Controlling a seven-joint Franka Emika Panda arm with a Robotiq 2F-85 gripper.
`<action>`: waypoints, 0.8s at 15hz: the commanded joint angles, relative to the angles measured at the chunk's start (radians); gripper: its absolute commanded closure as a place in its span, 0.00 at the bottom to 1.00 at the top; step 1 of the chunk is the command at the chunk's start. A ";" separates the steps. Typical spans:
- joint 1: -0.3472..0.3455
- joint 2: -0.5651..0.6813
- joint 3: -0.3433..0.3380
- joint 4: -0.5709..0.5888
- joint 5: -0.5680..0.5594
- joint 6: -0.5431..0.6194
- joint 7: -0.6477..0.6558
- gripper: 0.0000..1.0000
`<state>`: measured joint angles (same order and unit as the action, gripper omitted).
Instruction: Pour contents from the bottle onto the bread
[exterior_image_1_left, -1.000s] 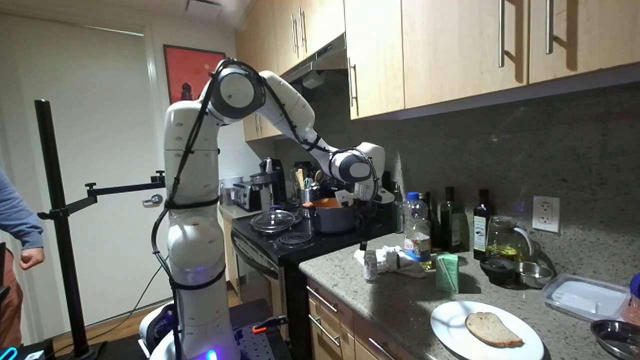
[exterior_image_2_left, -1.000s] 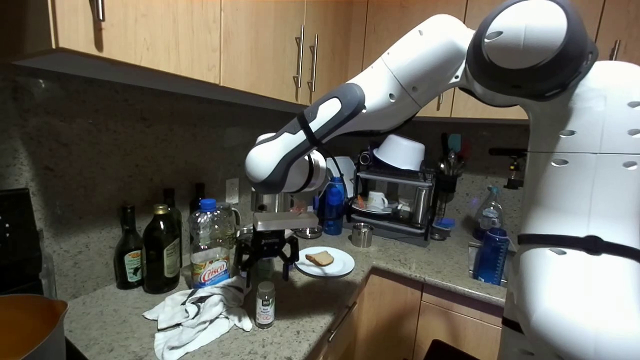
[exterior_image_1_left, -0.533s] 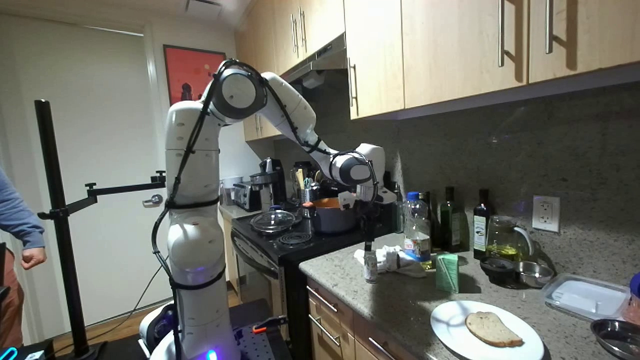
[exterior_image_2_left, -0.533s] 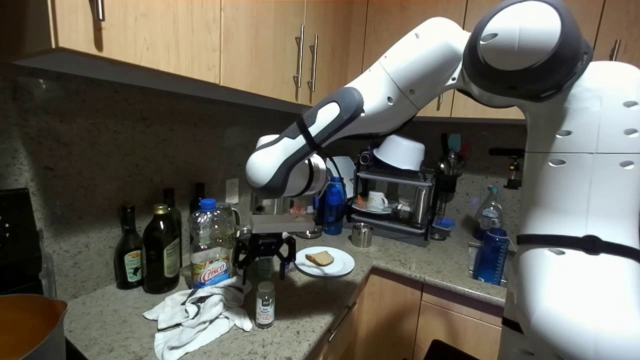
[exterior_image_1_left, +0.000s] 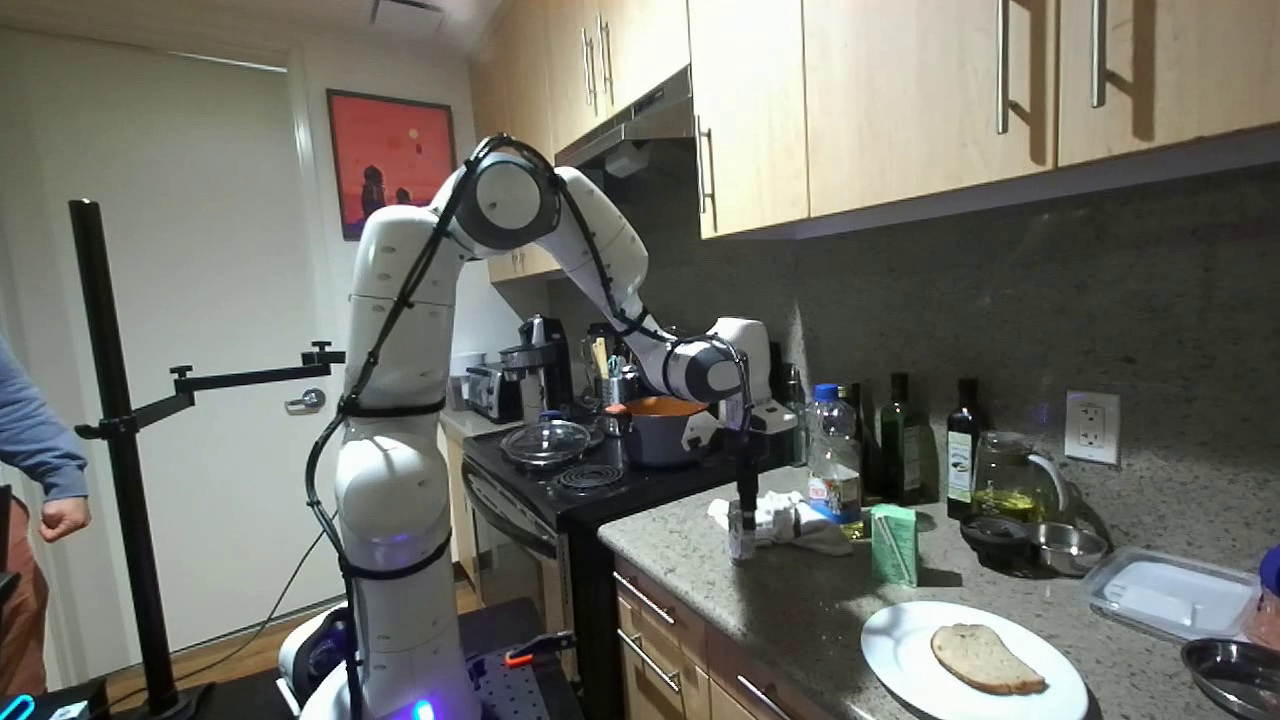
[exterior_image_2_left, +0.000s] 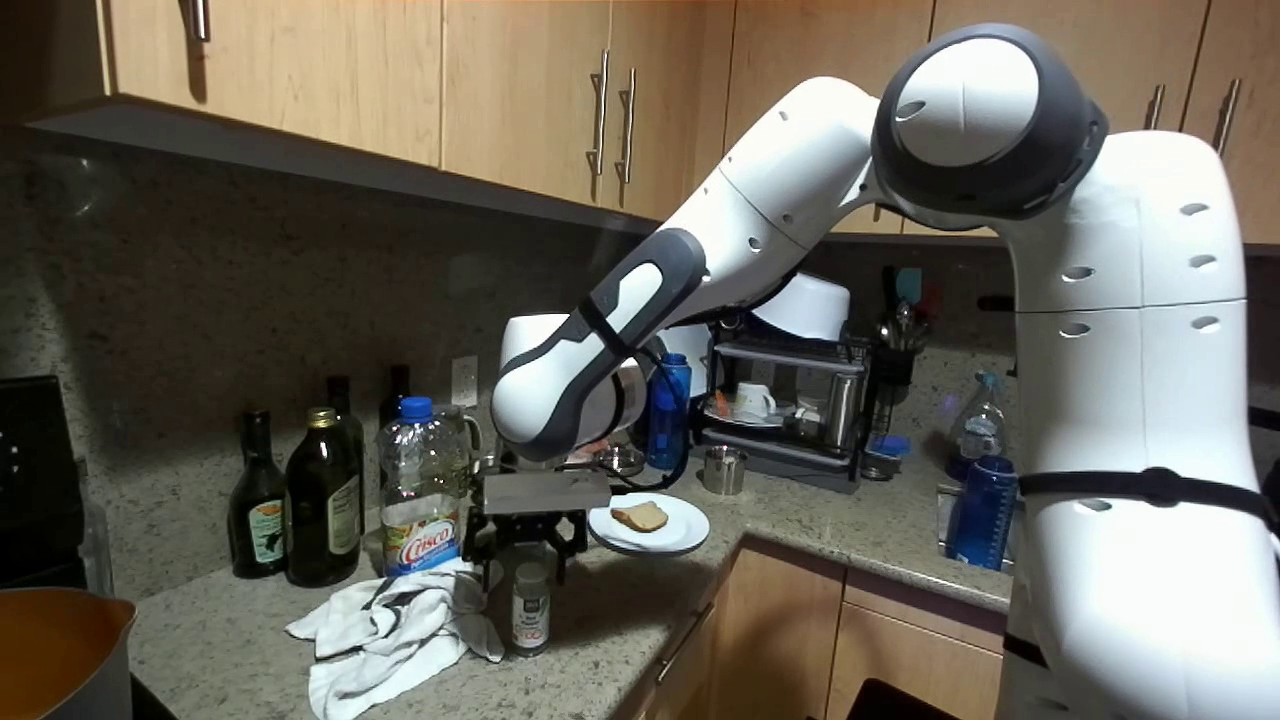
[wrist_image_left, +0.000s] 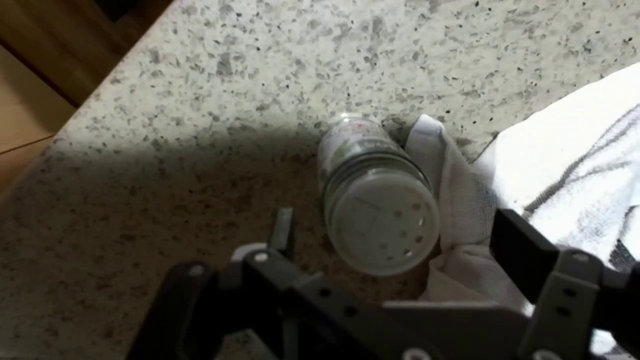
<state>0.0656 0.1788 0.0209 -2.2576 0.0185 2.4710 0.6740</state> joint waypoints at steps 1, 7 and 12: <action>0.010 -0.002 -0.011 0.003 0.003 -0.003 -0.003 0.00; 0.010 -0.002 -0.011 0.005 0.003 -0.003 -0.003 0.00; 0.029 -0.020 -0.007 -0.016 -0.016 -0.003 0.029 0.00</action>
<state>0.0714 0.1799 0.0206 -2.2550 0.0176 2.4707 0.6741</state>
